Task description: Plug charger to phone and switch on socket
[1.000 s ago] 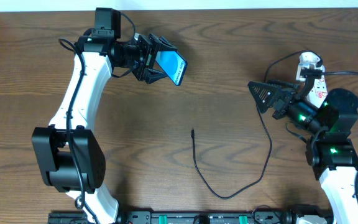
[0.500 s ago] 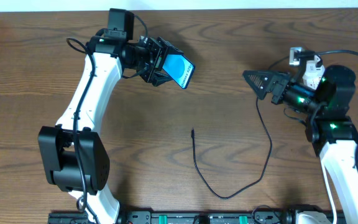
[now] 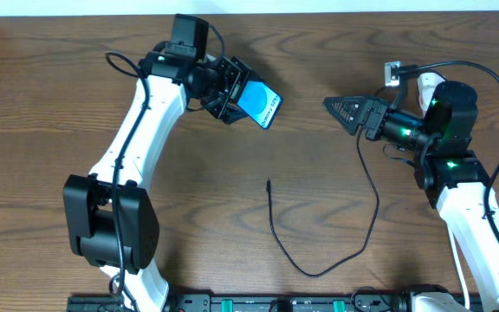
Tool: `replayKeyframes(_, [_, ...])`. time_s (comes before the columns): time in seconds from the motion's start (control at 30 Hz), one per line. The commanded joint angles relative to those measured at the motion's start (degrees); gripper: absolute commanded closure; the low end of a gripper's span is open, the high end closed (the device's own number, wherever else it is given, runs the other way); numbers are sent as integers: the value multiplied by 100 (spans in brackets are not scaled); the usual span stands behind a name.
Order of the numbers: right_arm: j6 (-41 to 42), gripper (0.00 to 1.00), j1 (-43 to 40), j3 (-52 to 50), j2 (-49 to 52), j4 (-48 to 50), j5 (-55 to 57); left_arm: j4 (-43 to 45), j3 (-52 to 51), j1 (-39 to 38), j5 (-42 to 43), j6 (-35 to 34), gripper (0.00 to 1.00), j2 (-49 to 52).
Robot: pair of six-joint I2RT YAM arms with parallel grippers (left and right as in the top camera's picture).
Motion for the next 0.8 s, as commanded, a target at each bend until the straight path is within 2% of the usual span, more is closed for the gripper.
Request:
replayKeyframes(0.0, [50, 1, 57, 136, -2, 35, 35, 15, 61, -94, -118, -162, 93, -138])
replayKeyframes(0.3, [-37, 1, 549, 133, 2, 2, 450, 68, 61, -402, -487, -640, 93, -219])
replayKeyframes(0.77, [-302, 1, 1161, 133, 4, -640, 1499, 96, 61, -629, -485, -667, 93, -485])
